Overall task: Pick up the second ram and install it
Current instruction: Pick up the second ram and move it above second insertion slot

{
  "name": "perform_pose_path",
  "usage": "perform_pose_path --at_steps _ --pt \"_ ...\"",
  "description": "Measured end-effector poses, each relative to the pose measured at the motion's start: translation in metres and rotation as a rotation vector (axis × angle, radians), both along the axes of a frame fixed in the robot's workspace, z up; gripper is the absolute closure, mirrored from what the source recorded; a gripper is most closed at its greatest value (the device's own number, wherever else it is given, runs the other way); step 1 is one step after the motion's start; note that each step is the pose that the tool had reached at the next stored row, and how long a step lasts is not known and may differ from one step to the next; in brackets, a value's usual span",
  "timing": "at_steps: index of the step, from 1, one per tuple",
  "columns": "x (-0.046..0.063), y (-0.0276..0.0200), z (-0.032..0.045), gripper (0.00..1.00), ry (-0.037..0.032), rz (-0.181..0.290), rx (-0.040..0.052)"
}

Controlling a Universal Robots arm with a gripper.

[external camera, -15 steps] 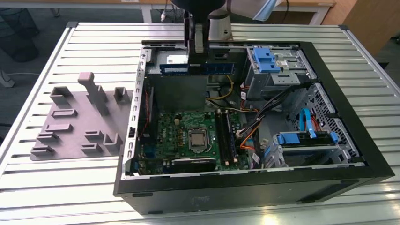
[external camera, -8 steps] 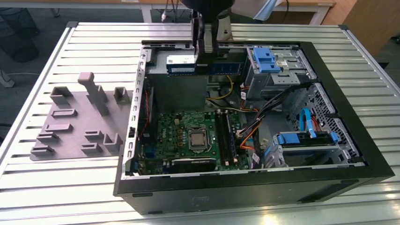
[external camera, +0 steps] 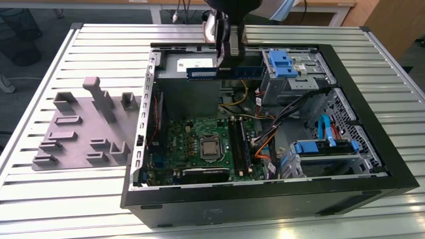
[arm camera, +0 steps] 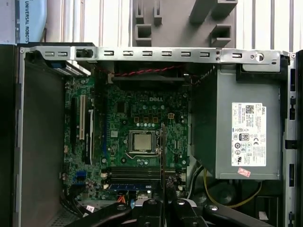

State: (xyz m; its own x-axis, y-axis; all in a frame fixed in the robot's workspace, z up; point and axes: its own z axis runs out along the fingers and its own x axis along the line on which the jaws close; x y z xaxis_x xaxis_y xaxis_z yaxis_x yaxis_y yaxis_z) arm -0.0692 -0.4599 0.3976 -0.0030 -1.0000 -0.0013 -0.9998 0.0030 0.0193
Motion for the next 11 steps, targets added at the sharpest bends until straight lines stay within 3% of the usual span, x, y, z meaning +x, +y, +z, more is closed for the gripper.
perform_pose_path --at_steps 11 --pt "0.024 0.0 0.0 0.86 0.0 0.0 0.0"
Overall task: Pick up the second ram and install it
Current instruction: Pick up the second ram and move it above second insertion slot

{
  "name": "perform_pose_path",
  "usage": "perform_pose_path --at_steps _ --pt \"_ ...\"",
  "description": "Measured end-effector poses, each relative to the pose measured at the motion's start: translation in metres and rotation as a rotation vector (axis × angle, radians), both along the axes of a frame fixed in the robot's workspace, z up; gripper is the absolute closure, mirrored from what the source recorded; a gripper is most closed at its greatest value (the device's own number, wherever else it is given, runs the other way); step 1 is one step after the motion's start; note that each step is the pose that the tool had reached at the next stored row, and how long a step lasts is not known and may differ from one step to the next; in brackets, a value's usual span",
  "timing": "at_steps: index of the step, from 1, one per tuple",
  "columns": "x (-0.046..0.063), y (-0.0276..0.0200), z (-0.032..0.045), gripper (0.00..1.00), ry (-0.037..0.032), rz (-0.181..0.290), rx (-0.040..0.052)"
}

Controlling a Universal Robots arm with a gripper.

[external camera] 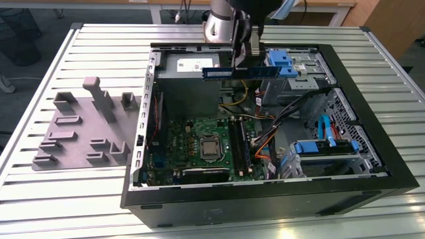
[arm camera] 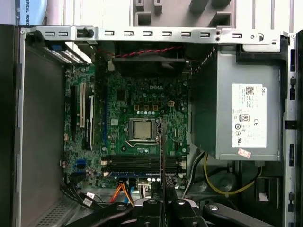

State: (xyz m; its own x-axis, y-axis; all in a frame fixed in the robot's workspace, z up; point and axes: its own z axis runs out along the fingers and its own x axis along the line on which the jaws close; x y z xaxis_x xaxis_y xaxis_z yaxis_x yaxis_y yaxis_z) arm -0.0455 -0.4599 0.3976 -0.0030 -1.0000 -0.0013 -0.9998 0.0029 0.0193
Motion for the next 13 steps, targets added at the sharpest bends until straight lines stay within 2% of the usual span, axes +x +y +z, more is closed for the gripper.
perform_pose_path --at_steps 7,13 --pt "0.018 0.0 0.0 0.86 0.0 0.0 0.0" --pt "0.019 0.0 0.0 0.86 0.0 0.0 0.0"
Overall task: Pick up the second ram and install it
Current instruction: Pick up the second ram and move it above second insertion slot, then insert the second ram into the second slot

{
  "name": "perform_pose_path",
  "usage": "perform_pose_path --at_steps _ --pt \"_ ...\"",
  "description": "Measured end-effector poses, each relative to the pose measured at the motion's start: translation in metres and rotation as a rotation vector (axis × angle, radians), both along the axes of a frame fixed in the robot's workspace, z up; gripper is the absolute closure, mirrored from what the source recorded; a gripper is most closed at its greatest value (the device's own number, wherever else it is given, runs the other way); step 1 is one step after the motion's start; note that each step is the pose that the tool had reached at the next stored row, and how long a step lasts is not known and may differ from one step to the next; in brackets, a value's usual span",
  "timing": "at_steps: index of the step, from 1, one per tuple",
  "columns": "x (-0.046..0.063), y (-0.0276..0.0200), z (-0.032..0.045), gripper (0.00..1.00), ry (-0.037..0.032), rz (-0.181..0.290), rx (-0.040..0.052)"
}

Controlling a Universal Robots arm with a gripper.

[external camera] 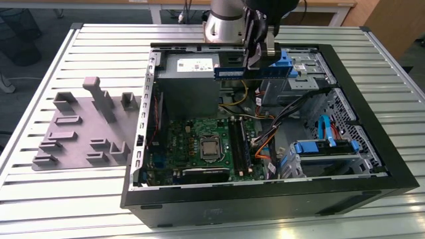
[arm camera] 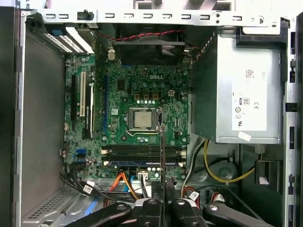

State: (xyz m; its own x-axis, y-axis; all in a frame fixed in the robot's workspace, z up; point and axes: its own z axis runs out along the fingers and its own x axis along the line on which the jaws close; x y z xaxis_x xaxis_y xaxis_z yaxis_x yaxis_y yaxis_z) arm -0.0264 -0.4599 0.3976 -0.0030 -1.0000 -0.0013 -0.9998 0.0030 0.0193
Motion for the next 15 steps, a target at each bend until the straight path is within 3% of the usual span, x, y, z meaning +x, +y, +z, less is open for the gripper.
perform_pose_path --at_steps 10,15 --pt "0.0008 0.0 0.0 0.86 0.0001 -0.001 0.0" --pt "0.0008 0.0 -0.0001 0.86 0.0001 -0.046 -0.0001"
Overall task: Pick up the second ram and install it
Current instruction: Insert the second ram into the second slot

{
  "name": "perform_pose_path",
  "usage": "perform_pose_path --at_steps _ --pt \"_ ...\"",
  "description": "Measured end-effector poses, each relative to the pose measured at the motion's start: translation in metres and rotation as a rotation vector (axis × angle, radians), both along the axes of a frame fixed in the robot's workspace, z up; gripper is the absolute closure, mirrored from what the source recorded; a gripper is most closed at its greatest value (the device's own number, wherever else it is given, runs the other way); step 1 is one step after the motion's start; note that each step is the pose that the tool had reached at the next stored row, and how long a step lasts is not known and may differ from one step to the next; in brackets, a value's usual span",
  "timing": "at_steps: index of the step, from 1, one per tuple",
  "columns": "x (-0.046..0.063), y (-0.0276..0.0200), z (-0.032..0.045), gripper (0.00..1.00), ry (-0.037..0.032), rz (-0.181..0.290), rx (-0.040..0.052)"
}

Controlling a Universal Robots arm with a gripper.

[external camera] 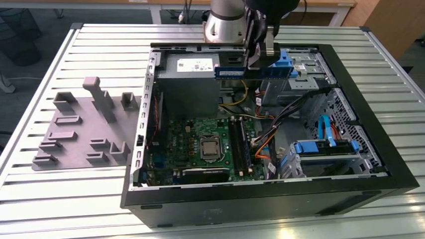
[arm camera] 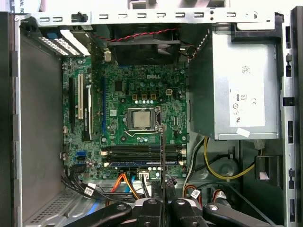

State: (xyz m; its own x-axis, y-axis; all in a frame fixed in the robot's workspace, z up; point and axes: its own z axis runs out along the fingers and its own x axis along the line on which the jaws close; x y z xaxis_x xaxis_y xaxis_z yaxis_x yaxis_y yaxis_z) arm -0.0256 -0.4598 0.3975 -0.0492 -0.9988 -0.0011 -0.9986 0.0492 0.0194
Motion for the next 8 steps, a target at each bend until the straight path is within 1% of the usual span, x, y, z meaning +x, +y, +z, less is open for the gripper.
perform_pose_path --at_steps 6,8 --pt "0.0 0.0 -0.0001 0.86 0.0 -0.004 0.0001" --pt "0.0 -0.0001 0.0 0.86 0.0 0.008 0.0001"
